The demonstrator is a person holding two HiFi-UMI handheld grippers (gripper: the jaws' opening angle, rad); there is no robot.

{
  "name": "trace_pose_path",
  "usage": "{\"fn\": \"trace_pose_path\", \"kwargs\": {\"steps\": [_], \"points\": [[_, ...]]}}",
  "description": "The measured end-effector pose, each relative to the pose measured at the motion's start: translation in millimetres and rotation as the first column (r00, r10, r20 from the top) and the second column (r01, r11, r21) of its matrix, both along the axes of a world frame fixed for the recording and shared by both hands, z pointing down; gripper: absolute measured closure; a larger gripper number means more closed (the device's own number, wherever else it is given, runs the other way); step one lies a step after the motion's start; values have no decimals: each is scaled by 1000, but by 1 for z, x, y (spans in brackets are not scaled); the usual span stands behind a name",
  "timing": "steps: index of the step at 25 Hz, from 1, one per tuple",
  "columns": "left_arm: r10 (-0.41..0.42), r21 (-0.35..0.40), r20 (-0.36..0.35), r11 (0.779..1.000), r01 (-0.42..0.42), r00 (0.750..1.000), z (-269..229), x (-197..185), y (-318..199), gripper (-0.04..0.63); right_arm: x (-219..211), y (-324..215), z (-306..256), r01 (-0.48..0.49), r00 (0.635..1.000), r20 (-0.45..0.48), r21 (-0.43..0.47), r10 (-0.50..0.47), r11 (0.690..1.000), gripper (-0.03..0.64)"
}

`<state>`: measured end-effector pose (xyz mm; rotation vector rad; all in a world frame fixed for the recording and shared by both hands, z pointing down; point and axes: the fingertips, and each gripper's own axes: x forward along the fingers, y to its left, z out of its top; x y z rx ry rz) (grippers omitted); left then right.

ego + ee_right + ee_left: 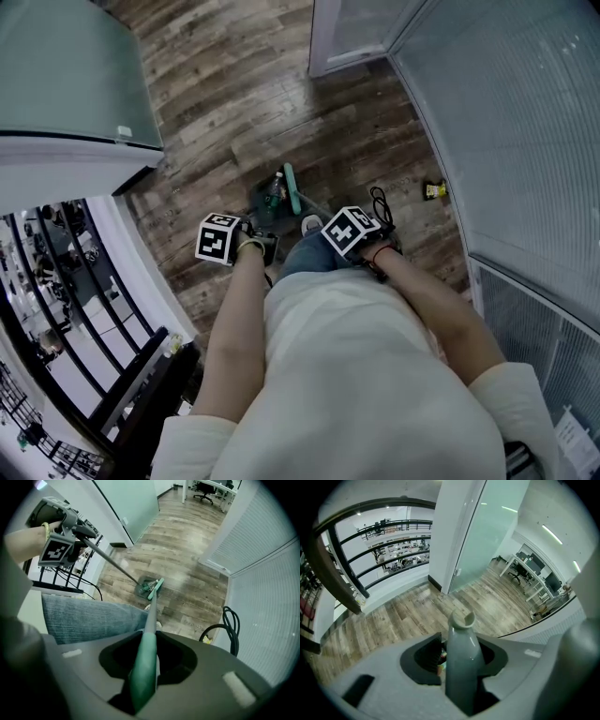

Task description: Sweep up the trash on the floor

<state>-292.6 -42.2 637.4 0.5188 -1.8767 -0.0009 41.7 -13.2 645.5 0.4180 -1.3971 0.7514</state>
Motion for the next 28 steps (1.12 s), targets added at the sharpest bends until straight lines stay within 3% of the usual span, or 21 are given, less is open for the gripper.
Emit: {"fn": "trace_pose_path", "kwargs": {"steps": [8, 16, 23, 28], "points": [[43, -11, -5, 999, -43, 999, -2, -4, 4, 451, 13, -7, -6, -31, 999, -30, 39, 32, 999, 518], [109, -38, -2, 993, -109, 994, -4, -10, 0, 465, 31, -16, -13, -150, 988, -23, 60, 151, 987, 518], [196, -38, -26, 980, -197, 980, -3, 5, -13, 477, 57, -8, -21, -268, 963, -17, 77, 270, 960, 518], [271, -37, -43, 962, -272, 962, -4, 37, -28, 491, 84, 0, -23, -344, 938, -10, 84, 346, 935, 518]]}}
